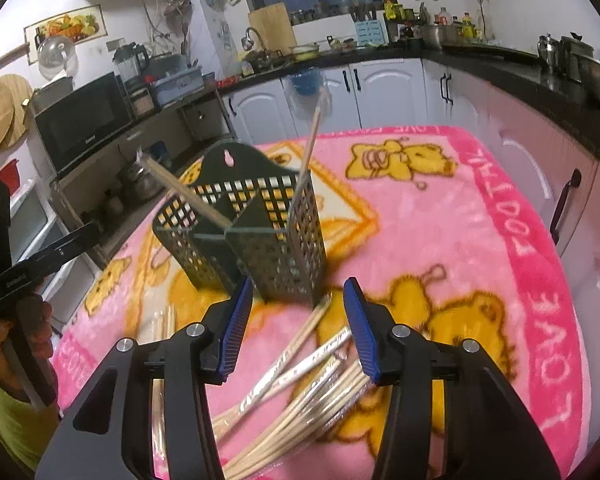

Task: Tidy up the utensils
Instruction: 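Move the left tool back to the chopsticks and close it while the right tool grasps more chopsticks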

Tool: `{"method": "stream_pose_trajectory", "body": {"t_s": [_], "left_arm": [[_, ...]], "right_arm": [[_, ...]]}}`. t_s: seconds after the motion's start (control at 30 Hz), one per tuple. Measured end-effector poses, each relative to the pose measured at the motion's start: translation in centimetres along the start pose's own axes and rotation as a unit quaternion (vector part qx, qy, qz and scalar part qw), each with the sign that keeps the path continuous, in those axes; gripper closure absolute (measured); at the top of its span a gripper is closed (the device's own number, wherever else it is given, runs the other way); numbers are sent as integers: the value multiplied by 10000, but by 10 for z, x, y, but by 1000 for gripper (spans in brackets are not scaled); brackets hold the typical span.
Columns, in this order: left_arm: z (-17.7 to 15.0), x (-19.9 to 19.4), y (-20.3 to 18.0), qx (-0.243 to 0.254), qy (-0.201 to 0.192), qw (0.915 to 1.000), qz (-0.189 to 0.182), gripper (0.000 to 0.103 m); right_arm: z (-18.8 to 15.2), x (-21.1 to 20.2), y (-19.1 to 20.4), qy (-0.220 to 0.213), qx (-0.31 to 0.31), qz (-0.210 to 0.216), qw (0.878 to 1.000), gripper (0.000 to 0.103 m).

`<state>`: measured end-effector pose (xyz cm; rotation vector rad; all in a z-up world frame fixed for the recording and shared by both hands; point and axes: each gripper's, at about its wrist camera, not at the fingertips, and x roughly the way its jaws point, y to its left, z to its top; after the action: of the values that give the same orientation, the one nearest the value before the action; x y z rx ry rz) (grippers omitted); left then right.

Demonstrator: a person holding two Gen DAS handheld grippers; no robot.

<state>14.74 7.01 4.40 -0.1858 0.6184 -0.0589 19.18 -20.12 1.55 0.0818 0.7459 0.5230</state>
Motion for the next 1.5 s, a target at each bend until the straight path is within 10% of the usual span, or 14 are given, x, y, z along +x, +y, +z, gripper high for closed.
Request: {"method": "stream_pose_trajectory", "body": {"t_s": [0.7, 1.1, 1.5], "left_arm": [[-74, 24, 15, -255, 874, 9955, 243, 12], [-103, 48, 46, -897, 1546, 9833, 355, 71], [-85, 83, 48, -720, 1747, 9798, 649, 73]], "right_arm": [[-44, 24, -6, 497, -27, 21, 9988, 58], [-46, 33, -22, 554, 150, -48, 9983, 60], [-39, 59, -40, 917, 449, -33, 9948, 66]]}}
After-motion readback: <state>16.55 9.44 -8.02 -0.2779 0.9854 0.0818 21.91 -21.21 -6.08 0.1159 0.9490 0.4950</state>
